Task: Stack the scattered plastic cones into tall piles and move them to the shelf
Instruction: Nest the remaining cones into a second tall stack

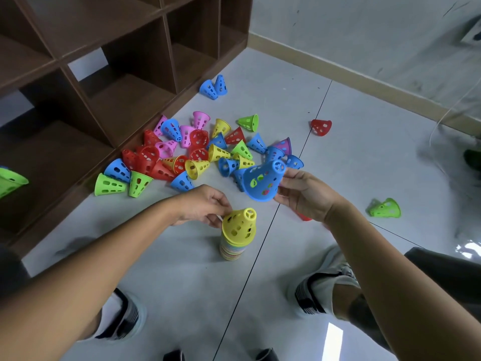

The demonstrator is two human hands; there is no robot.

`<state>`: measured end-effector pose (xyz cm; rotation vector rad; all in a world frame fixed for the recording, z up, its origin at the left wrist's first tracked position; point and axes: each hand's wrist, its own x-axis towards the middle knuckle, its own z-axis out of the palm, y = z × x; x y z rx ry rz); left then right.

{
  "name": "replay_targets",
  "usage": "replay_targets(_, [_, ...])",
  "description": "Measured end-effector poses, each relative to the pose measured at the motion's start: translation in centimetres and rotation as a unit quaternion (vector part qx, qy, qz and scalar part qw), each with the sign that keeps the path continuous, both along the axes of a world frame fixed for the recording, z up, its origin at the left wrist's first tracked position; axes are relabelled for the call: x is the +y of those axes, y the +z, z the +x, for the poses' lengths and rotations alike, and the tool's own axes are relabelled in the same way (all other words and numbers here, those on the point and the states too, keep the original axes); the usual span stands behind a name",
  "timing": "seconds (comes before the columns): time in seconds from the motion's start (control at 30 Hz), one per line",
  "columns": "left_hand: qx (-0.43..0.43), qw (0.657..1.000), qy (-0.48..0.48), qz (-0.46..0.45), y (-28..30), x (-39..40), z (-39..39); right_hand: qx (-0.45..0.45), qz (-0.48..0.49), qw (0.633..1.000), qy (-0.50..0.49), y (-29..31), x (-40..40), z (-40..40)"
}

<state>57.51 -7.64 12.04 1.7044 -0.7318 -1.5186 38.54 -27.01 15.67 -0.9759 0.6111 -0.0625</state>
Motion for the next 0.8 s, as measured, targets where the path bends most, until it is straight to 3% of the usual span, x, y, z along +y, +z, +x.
replay_targets(0.23, [-0.009, 0.999, 0.001, 0.043, -2.5, 0.8, 1.8, 0.049, 0.005, 0.992, 0.115, -1.1, 1.3, 0.8])
replay_targets(0.37, [-0.134, 0.984, 0.119, 0.011, -4.7, 0.7, 3.4, 0.07, -0.014, 0.983, 0.168, -1.3, 1.6, 1.1])
replay_targets(0.5, [-0.33, 0.914, 0.235, -0.007, -7.0, 1.1, 6.1, 0.12, -0.051, 0.968, 0.214, -2.3, 1.4, 1.1])
replay_targets(0.7, [-0.412, 0.876, 0.249, 0.013, -9.2, 2.0, 9.1, 0.184, -0.086, 0.952, 0.228, -4.5, 0.3, 1.8])
replay_targets(0.8, [-0.412, 0.878, 0.244, 0.02, -9.8, 2.2, 9.2, 0.213, -0.118, 0.947, 0.208, -5.6, -0.2, 3.0])
